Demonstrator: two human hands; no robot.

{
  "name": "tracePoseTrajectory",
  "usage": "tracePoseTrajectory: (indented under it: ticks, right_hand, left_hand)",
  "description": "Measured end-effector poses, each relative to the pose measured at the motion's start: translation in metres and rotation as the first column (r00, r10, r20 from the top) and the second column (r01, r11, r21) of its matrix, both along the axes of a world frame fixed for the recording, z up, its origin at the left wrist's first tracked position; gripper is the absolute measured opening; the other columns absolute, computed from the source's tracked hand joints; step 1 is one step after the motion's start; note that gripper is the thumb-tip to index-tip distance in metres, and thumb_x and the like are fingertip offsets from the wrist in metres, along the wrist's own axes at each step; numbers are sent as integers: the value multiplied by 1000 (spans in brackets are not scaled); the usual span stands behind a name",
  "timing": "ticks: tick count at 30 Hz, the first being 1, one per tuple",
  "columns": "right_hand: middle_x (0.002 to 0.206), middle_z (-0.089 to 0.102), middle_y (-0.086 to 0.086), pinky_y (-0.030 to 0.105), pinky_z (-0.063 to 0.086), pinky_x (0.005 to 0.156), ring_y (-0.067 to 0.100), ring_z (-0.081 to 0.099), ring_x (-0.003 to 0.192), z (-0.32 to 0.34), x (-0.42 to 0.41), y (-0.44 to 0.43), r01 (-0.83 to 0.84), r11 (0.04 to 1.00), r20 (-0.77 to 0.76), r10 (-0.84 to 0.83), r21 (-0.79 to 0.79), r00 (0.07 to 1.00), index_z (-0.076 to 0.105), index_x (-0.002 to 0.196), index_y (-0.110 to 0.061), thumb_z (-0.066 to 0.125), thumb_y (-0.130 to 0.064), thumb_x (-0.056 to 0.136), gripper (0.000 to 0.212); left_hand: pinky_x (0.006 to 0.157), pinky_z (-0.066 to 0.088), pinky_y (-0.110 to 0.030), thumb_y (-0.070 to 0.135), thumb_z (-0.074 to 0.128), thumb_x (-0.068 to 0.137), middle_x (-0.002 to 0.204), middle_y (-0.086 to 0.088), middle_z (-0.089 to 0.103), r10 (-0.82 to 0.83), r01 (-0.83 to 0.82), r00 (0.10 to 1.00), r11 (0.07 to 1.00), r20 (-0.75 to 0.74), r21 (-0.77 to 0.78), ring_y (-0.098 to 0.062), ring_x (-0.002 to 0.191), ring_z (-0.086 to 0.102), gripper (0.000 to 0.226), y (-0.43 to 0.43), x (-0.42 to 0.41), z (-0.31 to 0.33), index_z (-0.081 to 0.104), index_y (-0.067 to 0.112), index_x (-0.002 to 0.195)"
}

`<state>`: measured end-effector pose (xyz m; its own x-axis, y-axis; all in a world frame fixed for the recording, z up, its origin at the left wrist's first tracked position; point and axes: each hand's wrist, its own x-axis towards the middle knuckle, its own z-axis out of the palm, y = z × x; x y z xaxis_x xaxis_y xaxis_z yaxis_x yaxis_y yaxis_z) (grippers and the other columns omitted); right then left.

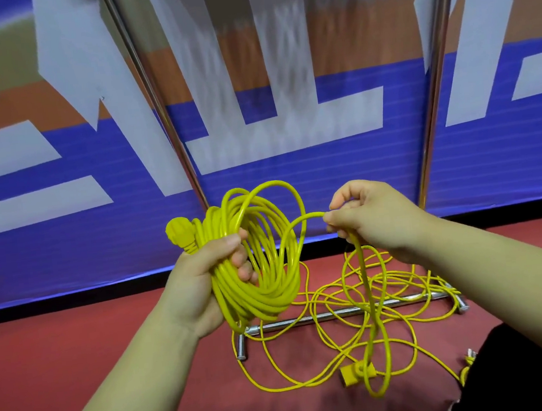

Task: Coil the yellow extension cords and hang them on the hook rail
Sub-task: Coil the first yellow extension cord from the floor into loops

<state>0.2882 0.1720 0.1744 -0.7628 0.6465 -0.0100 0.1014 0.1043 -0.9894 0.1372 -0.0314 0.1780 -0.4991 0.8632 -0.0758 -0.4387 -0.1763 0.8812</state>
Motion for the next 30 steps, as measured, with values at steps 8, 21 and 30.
tracePoseTrajectory:
  ticks: [8, 21, 30]
  right_hand:
    - [61, 65, 4, 33, 44, 64, 22, 57, 65, 8, 1, -3, -36, 995, -22, 35, -94, 999, 62, 77, -15, 76, -6, 82, 18]
    - [65, 67, 14, 21, 45, 43, 13, 57, 43, -4, 4, 16, 50, 986, 315, 2, -156, 949, 57, 81, -12, 63, -2, 89, 14]
    - [73, 69, 6, 27, 55, 60, 13, 64, 62, 9, -2, 9, -33, 879, 70, 75, -476, 995, 65, 89, -18, 65, -6, 92, 12]
  left_hand:
    - [54, 54, -32, 6, 71, 71, 69, -17, 60, -1, -52, 967, 978, -255, -204, -24, 52, 60, 15, 12, 20, -16, 68, 2, 85]
    - [51, 51, -26, 15, 61, 79, 58, 2, 46, 195, -195, 981, 981, -12, 17, -11, 46, 48, 5, 12, 6, 7, 63, 11, 82]
    - [58, 52, -31, 9, 69, 75, 67, -10, 54, 138, -149, 982, 986, -133, -78, -21, 52, 55, 19, 14, 11, -10, 65, 2, 93]
